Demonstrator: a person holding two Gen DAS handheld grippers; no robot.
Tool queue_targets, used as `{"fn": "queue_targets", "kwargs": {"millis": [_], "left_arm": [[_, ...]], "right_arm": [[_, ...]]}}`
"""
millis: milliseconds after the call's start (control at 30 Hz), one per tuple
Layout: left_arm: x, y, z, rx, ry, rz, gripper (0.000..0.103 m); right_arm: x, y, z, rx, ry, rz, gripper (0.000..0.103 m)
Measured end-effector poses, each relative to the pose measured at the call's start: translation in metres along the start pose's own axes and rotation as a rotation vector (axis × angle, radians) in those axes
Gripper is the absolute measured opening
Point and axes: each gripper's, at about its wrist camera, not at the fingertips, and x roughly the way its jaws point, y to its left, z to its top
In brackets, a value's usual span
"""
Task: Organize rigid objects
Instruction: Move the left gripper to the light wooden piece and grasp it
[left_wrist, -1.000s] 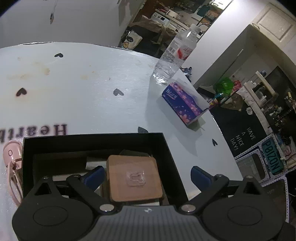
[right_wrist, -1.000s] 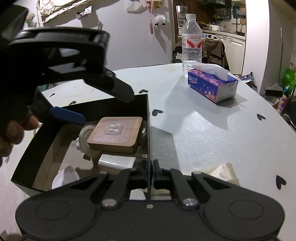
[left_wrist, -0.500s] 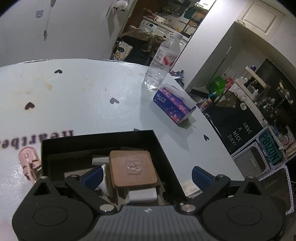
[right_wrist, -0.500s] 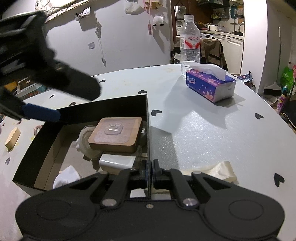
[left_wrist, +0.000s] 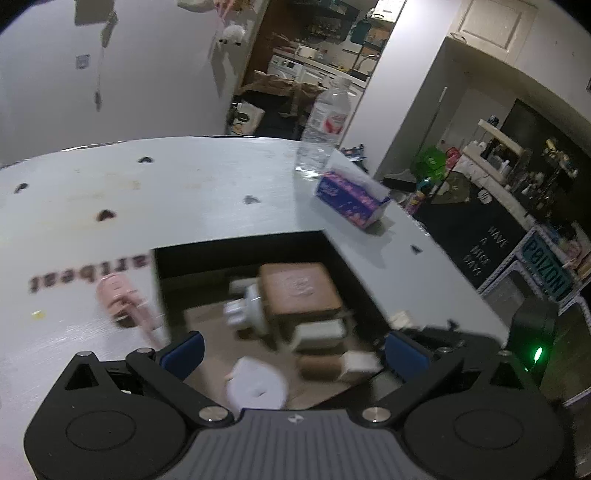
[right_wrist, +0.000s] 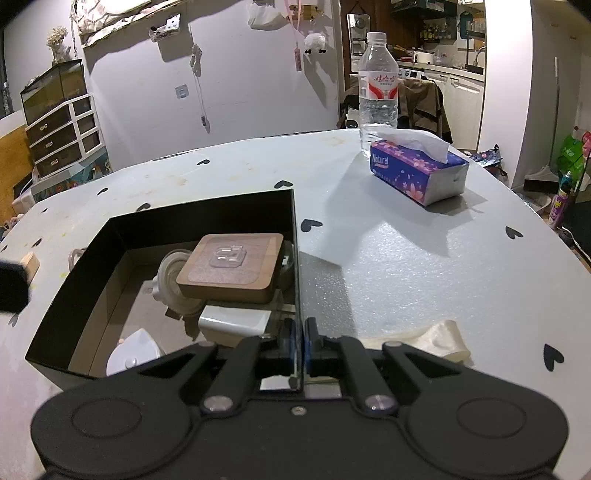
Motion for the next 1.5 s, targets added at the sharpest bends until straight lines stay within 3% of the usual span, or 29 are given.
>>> {"fn": "queue_targets", "kwargs": {"millis": [333,467,767,1067,1400,1500], "left_arm": [[-0.039,0.07,-0.03,-0.09,-0.053,0.162,0.103],[-0.05,0.098,-0.037,-0.114,-0.097,0.262,0.103],[-0.048,0.15,-0.043,-0.038,-0.208,0.62,0.103],[-0.025,0.211,-0.04,-0.108,-0.222,0.665,0.099],[-0.002,0.244,-0.022,-0.197,-0.212,0.716,0.078],[0.003,0.249,-0.02,-0.207,-0.192,0.735,0.065]], "right_arm": [[0.0,0.001,0.0,0.0,-0.001,0.0,0.006],[0.0,0.001,0.0,0.002,-0.001,-0.001,0.006],[0.0,0.001,0.0,0.002,-0.002,-0.001,0.006],[-0.001,0.001,0.0,-0.008,0.001,-0.01,0.006],[-0.001,0.001,0.0,-0.007,0.0,-0.009,0.006],[-0.001,0.001,0.0,-0.005,0.0,-0.008,0.006]]}}
